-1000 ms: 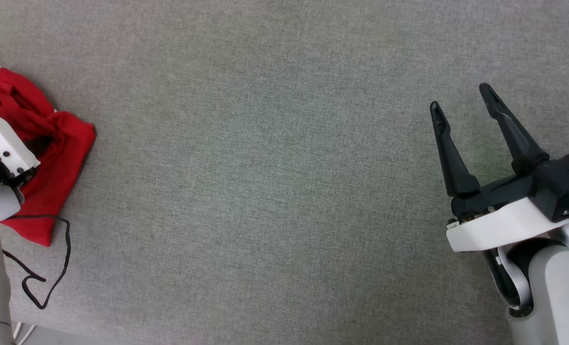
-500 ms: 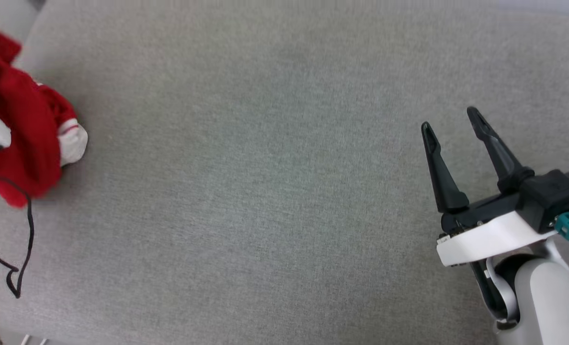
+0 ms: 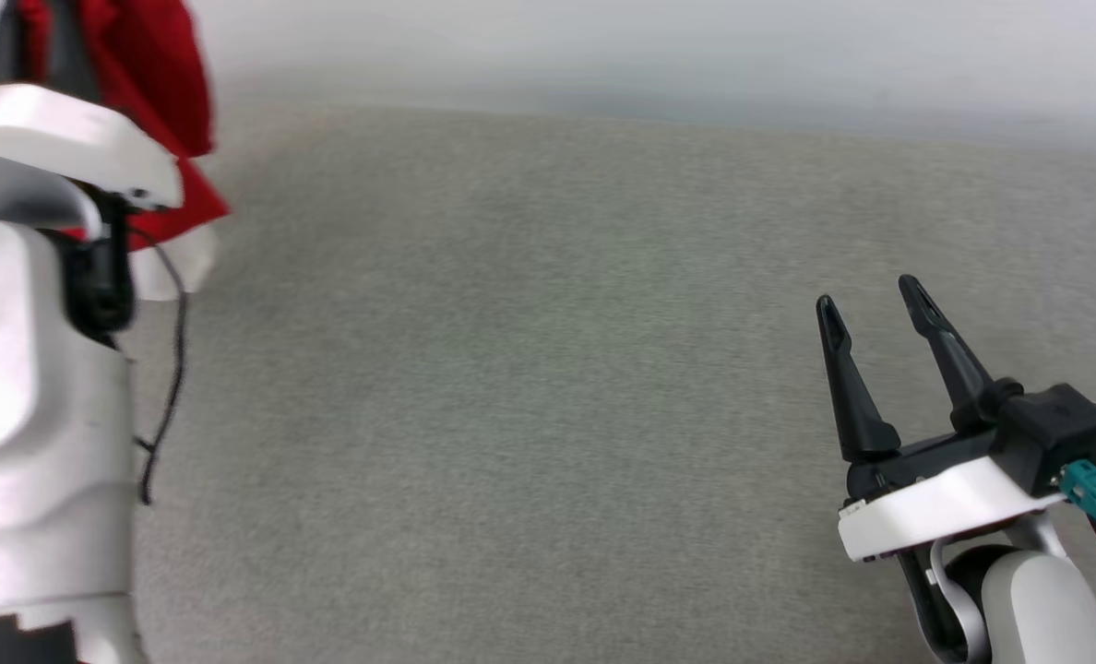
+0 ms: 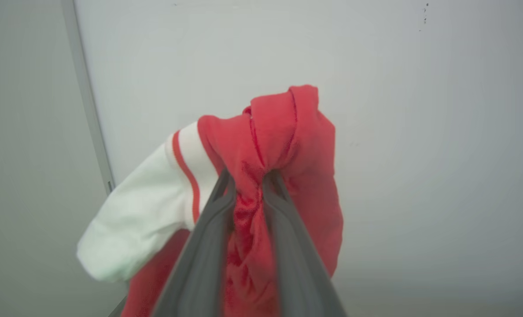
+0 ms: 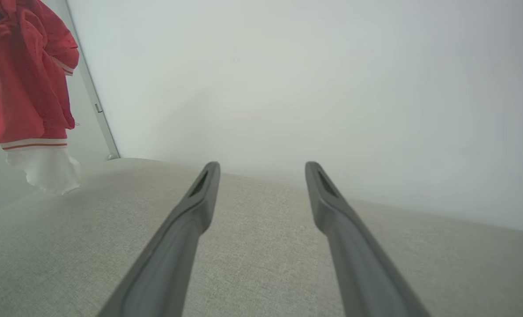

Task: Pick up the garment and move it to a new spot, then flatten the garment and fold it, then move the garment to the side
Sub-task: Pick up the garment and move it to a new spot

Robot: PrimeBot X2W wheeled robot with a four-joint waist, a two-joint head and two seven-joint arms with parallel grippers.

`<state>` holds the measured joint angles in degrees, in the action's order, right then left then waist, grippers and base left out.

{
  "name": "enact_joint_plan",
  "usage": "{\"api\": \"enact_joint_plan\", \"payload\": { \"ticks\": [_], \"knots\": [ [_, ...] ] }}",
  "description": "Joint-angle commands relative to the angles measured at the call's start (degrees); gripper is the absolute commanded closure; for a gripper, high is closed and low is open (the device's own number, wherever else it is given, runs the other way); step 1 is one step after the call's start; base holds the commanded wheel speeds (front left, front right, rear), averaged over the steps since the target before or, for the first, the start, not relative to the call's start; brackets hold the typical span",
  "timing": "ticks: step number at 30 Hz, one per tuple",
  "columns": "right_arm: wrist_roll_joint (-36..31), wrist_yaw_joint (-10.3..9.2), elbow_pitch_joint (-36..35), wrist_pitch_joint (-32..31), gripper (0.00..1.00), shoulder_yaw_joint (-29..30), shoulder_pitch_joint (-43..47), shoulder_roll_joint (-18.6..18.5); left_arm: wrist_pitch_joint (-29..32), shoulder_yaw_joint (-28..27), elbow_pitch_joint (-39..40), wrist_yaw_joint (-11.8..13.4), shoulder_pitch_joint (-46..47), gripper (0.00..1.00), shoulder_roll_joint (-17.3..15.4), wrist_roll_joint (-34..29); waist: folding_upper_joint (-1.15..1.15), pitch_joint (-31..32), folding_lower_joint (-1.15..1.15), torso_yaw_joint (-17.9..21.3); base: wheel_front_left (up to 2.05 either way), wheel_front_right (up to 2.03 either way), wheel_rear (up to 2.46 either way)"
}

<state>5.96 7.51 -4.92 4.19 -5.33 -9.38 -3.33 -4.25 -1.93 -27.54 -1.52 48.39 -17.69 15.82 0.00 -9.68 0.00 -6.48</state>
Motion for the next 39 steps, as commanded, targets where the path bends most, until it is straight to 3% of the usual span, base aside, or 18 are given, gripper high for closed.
{"api": "enact_joint_plan", "payload": {
  "ticks": [1,9,14,26,32,33,34,35,39],
  "knots": [
    [0.3,-0.04,-0.21,0.14,0.0,0.02,0.7,0.3,-0.33,0.6,1.28,-0.24,-1.18,1.0,1.14,0.15,0.0,1.48,0.0,2.5,0.0,0.0,0.0],
    [0.84,-0.04,-0.98,-0.38,0.0,1.21,3.03,0.5,1.57,6.95,11.18,-0.4,-7.24,1.0,9.86,1.11,0.0,2.84,0.0,9.49,0.0,0.0,0.0],
    [1.52,-0.04,-1.84,-0.6,0.0,2.55,4.24,0.5,3.0,13.34,15.83,-1.49,-12.69,1.0,13.21,2.09,0.0,1.23,0.0,11.74,0.0,0.0,0.0],
    [2.67,-0.04,-1.52,0.47,0.0,2.5,3.18,0.5,3.39,28.47,14.08,-0.32,-30.41,1.0,14.76,5.81,0.0,-2.21,0.0,12.14,0.0,0.0,0.0],
    [2.52,-0.04,-0.82,0.81,0.0,2.53,2.69,0.5,3.55,33.21,11.54,-0.34,-33.76,1.0,14.8,5.74,0.0,-2.27,0.0,10.93,0.0,0.0,0.0],
    [2.45,-0.04,-0.72,0.83,0.0,2.56,2.67,0.5,3.59,33.94,11.21,-0.73,-33.62,0.9,14.81,5.54,0.0,-2.14,0.0,10.66,0.0,0.0,0.0],
    [2.38,-0.04,-0.56,0.83,0.0,2.61,2.72,0.5,3.3,34.51,11.02,-0.9,-33.2,0.28,14.81,5.2,0.0,-1.89,0.0,10.38,0.0,0.0,0.0],
    [2.3,-0.04,-0.43,0.81,0.0,2.57,2.84,0.5,2.96,34.99,10.94,-1.04,-32.81,0.0,14.82,5.2,0.0,-1.53,0.0,10.15,0.0,0.0,0.0],
    [2.11,-0.04,0.12,0.32,0.0,2.52,3.73,0.5,1.21,35.7,11.69,-0.49,-32.11,0.0,14.81,5.25,0.0,0.47,0.0,9.34,0.0,0.0,0.0]
  ]
}}
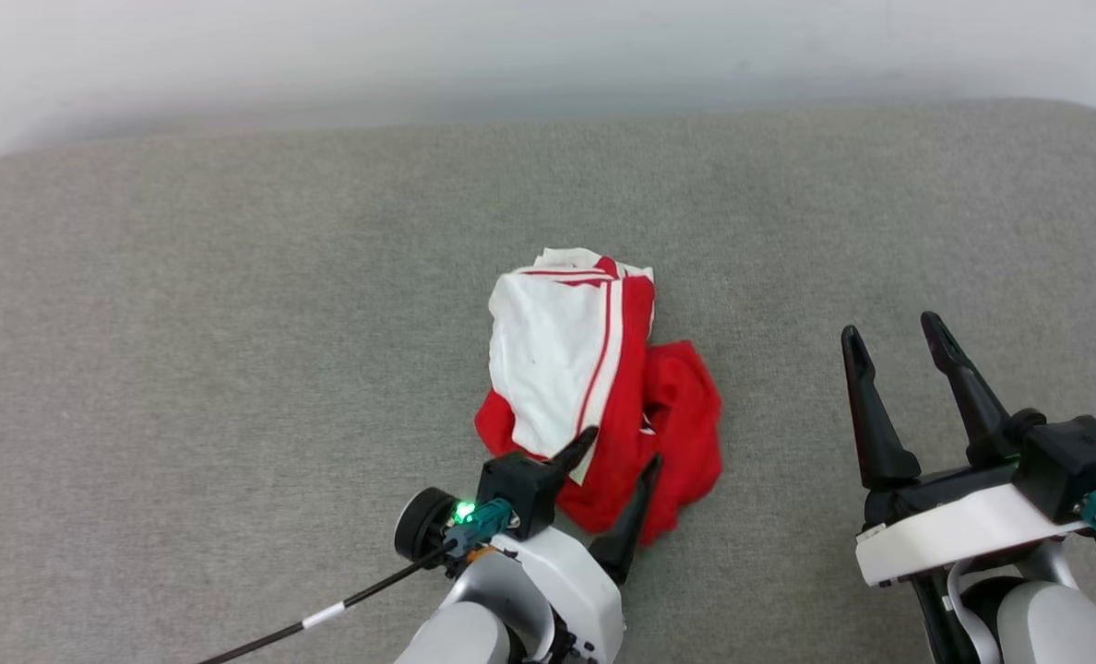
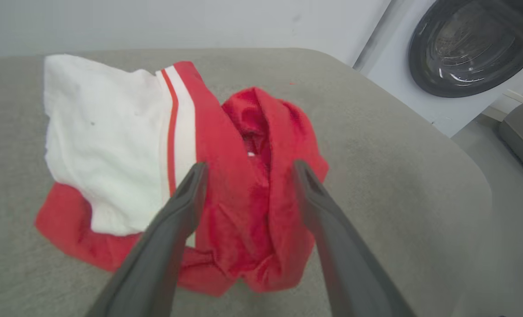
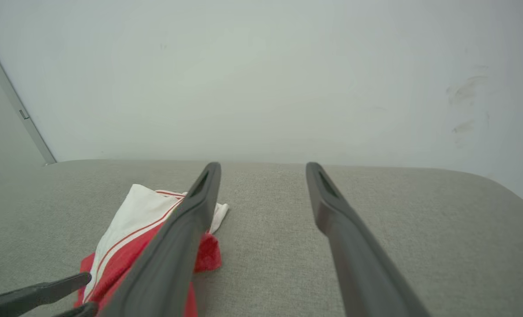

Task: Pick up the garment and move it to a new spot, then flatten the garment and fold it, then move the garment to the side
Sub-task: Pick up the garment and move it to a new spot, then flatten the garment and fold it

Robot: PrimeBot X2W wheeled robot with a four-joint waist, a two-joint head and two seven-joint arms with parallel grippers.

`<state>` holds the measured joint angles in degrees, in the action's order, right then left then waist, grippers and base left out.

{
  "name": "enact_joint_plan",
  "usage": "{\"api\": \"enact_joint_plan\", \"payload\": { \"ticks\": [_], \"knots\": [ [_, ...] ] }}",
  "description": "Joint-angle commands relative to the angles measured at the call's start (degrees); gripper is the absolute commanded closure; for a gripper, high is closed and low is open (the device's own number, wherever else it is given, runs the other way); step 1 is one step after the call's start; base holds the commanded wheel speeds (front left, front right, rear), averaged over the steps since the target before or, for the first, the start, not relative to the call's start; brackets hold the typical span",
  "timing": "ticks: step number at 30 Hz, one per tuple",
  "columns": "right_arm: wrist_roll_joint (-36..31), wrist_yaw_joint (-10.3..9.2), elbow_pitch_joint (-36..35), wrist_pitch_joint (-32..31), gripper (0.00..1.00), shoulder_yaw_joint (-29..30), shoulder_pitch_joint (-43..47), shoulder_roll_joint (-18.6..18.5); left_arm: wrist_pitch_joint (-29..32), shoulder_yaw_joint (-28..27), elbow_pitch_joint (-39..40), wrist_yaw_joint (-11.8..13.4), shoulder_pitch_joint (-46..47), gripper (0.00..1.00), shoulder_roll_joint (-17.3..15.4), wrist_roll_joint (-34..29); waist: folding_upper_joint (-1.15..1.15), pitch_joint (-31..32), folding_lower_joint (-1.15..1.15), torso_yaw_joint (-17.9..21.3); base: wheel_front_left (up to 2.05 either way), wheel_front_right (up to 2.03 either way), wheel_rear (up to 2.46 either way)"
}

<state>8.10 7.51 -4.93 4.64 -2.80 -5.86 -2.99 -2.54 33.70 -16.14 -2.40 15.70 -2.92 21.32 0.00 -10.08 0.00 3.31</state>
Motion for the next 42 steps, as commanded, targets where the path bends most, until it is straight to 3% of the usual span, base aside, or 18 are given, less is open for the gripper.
{"api": "enact_joint_plan", "payload": {
  "ticks": [1,8,18,27,42],
  "knots": [
    [-0.07,-0.04,0.23,-0.15,0.0,0.11,0.53,0.15,-1.45,0.08,0.75,0.74,0.71,0.0,0.05,-0.58,0.0,1.5,0.0,-0.66,0.0,0.0,0.0],
    [-0.2,-0.04,0.02,-0.85,0.0,0.94,2.16,0.15,-6.89,-2.48,4.58,4.66,0.35,0.0,-0.49,-1.47,0.0,4.45,0.0,-1.82,0.0,0.0,0.0],
    [-0.75,-0.04,-1.17,-2.45,0.0,2.31,5.12,0.15,-10.08,-12.04,7.92,11.07,-3.66,0.0,-6.74,-0.28,0.0,6.48,0.0,-3.37,0.0,0.0,0.0],
    [-0.05,-0.04,-1.72,-3.33,0.0,4.23,8.46,0.14,-9.28,-16.46,10.45,12.44,-9.45,0.0,-11.82,1.59,0.0,8.86,0.0,-2.81,0.0,0.0,0.0],
    [0.59,-0.04,-3.07,-4.22,0.0,3.89,10.15,0.15,-7.03,-15.74,11.99,13.36,-11.96,0.0,-13.2,1.87,0.0,10.2,0.0,-2.09,0.0,0.0,0.0]
  ]
}}
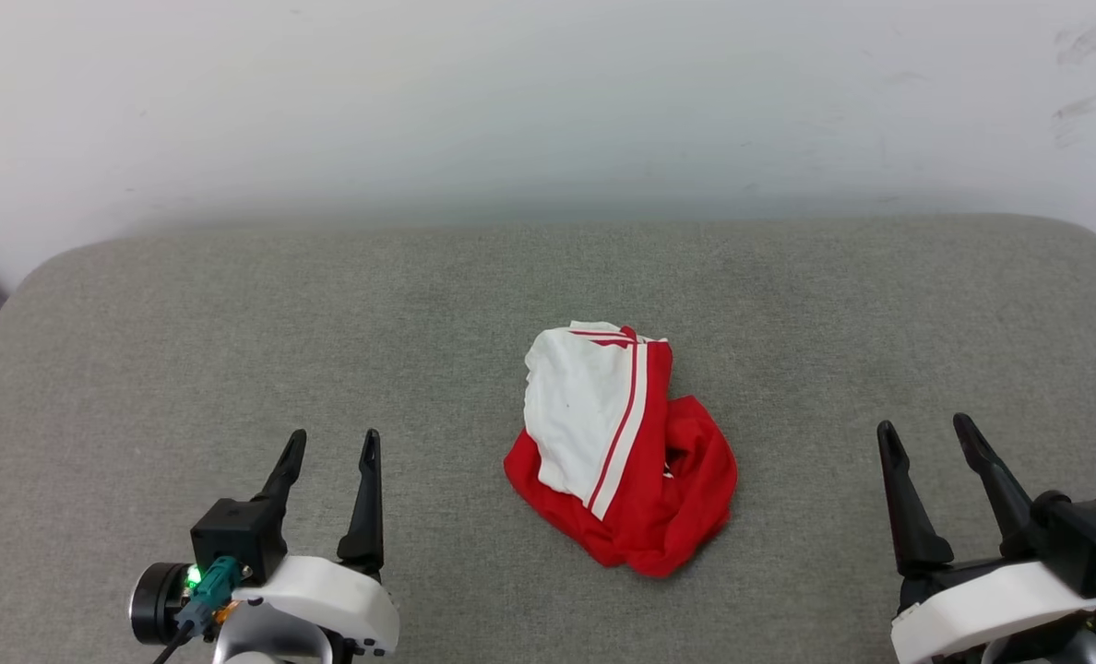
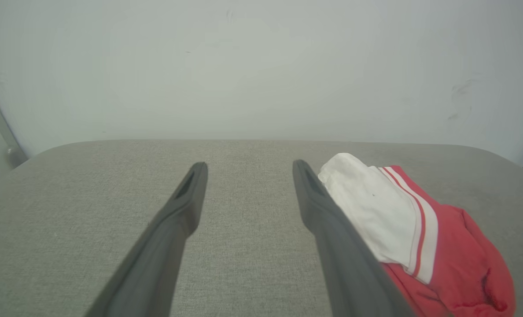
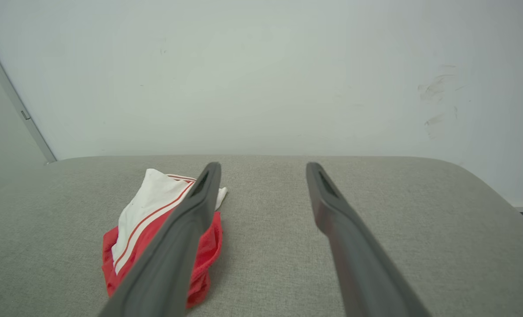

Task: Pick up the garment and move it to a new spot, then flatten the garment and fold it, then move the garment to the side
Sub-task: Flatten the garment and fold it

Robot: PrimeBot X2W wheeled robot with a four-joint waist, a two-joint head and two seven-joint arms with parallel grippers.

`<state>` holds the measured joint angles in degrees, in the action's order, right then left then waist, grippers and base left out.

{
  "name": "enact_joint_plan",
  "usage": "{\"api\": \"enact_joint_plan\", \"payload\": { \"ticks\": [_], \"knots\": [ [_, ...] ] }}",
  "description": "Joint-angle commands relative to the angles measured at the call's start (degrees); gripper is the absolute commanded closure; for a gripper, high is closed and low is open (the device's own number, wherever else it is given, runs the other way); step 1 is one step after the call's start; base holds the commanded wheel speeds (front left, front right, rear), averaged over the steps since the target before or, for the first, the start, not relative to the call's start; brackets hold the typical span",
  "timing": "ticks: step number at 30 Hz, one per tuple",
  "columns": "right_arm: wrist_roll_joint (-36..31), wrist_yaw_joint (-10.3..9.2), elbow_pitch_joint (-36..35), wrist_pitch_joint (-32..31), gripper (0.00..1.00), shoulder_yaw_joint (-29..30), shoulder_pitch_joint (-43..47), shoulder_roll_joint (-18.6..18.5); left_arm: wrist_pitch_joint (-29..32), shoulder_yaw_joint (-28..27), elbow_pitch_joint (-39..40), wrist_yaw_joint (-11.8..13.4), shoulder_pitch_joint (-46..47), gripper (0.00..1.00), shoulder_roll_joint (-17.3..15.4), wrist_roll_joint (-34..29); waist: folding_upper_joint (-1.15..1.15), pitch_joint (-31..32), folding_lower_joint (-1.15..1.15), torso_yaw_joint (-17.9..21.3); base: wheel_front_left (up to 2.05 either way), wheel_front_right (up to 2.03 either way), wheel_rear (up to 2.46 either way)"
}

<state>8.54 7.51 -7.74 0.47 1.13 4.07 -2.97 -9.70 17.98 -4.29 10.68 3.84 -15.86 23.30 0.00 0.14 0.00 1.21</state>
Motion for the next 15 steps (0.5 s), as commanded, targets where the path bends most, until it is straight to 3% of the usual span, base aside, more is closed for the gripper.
{"api": "enact_joint_plan", "payload": {
  "ticks": [1,9,15],
  "knots": [
    [0.21,-0.04,-0.27,-0.07,0.0,-0.15,0.13,0.12,0.19,0.01,0.12,0.32,-0.01,0.0,-0.32,-0.09,0.0,-0.09,0.0,0.07,0.0,0.0,0.0],
    [0.56,-0.04,-0.12,0.2,0.0,-0.64,-0.99,0.12,1.68,0.79,0.11,0.71,2.12,0.0,-1.12,-1.29,0.0,-1.23,0.0,0.57,0.0,0.0,0.0],
    [0.54,-0.04,-0.08,0.54,0.0,-0.99,-2.44,0.13,7.21,3.42,-0.83,-2.71,10.39,0.0,-1.55,-1.54,0.0,-3.81,0.0,1.44,0.0,0.0,0.0]
  ]
}}
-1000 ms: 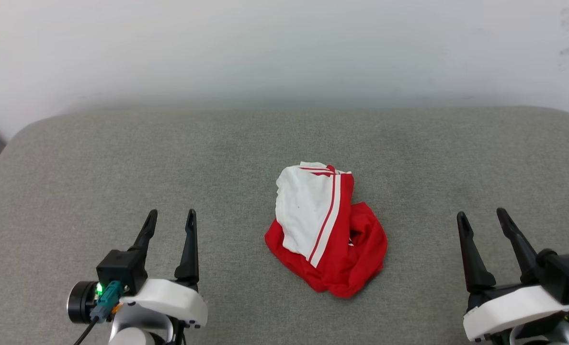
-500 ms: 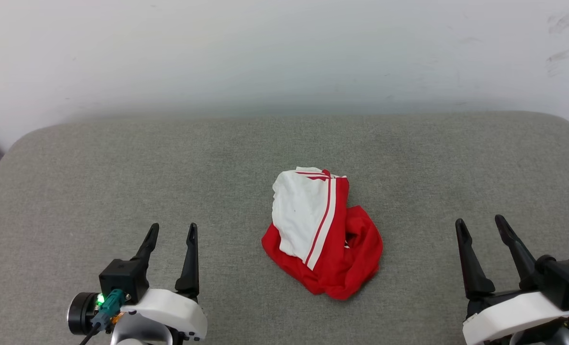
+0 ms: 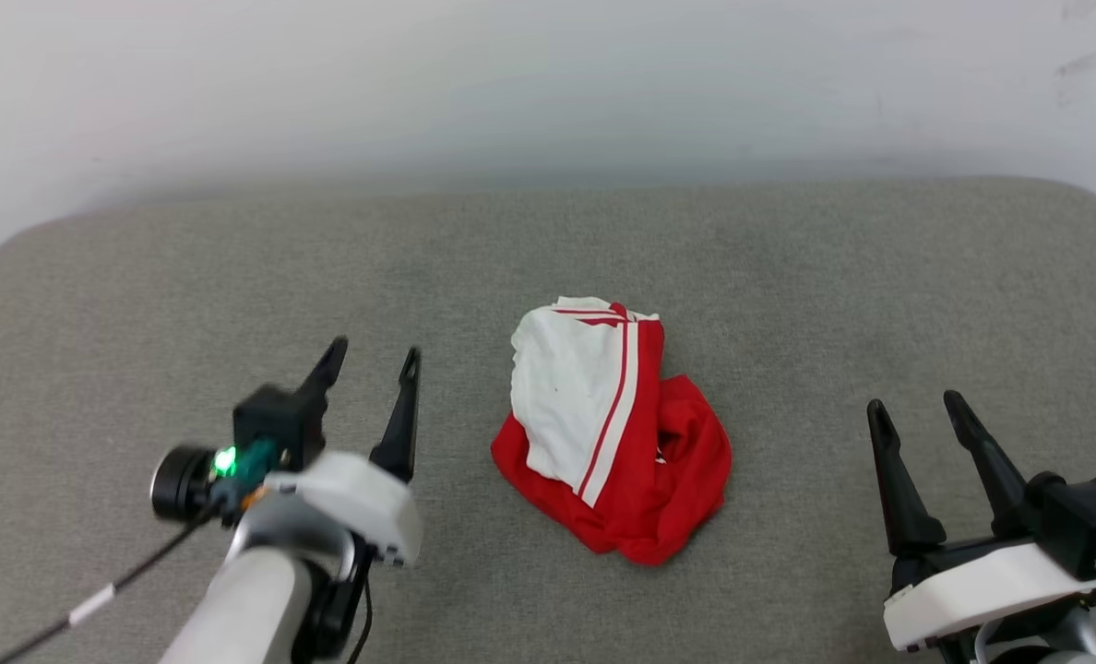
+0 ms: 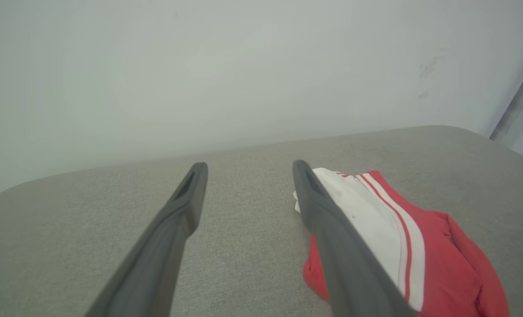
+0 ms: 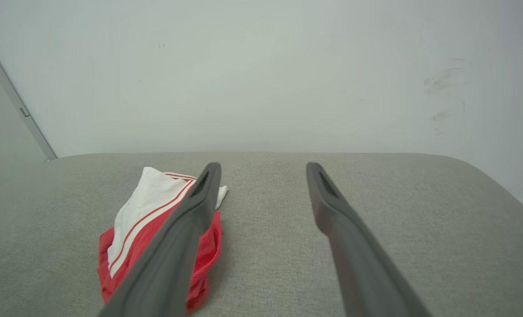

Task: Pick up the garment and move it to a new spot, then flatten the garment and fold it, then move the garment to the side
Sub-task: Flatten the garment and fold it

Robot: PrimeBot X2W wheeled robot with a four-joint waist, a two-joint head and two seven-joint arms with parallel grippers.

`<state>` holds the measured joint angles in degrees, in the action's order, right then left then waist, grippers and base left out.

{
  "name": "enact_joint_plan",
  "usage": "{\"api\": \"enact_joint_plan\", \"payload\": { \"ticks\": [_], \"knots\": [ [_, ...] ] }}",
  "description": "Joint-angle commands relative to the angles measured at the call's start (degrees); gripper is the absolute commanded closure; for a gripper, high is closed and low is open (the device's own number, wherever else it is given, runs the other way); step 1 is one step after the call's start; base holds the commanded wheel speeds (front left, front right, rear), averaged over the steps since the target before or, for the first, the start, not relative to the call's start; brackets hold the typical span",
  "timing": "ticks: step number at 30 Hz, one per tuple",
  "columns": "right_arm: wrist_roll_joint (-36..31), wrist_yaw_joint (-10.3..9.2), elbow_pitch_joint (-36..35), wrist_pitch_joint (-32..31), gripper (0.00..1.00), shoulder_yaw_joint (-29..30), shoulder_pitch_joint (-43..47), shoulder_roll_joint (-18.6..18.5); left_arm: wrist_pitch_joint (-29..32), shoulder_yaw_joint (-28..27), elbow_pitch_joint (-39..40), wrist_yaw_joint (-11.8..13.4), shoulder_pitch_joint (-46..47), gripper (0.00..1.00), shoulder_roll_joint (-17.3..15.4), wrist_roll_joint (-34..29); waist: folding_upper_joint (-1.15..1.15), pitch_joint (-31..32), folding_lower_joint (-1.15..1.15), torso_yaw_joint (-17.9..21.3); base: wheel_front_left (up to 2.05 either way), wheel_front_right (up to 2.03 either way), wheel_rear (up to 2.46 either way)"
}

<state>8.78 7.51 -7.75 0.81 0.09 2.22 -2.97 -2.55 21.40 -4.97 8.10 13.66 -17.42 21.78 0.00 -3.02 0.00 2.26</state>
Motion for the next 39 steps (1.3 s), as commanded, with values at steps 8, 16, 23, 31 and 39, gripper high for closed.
{"api": "enact_joint_plan", "payload": {
  "ticks": [8,16,23,31,39],
  "knots": [
    [0.41,-0.04,0.45,1.11,0.0,-0.37,-3.82,0.12,14.43,4.59,-6.33,-8.33,16.34,0.0,1.64,3.8,0.0,-6.18,0.0,3.73,0.0,0.0,0.0],
    [1.34,-0.04,2.6,3.0,0.0,-0.78,-6.12,0.13,30.55,9.36,-16.68,-14.55,26.02,0.0,2.23,10.36,0.0,-9.78,0.0,6.94,0.0,0.0,0.0],
    [2.21,-0.04,4.77,4.7,0.0,-1.16,-7.37,0.12,39.11,12.64,-23.95,-15.46,28.16,0.0,1.85,14.61,0.0,-11.19,0.0,8.47,0.0,0.0,0.0],
    [2.15,-0.04,5.89,5.48,0.0,-0.09,-7.78,0.12,36.47,14.06,-24.91,-15.49,30.66,1.0,1.46,14.57,0.0,-10.98,0.0,7.53,0.0,0.0,0.0],
    [1.42,-0.04,5.36,4.79,0.0,1.16,-6.45,0.12,29.48,12.4,-16.6,-13.35,28.83,1.0,-1.43,12.51,0.0,-8.89,0.0,3.33,0.0,0.0,0.0]
  ]
}}
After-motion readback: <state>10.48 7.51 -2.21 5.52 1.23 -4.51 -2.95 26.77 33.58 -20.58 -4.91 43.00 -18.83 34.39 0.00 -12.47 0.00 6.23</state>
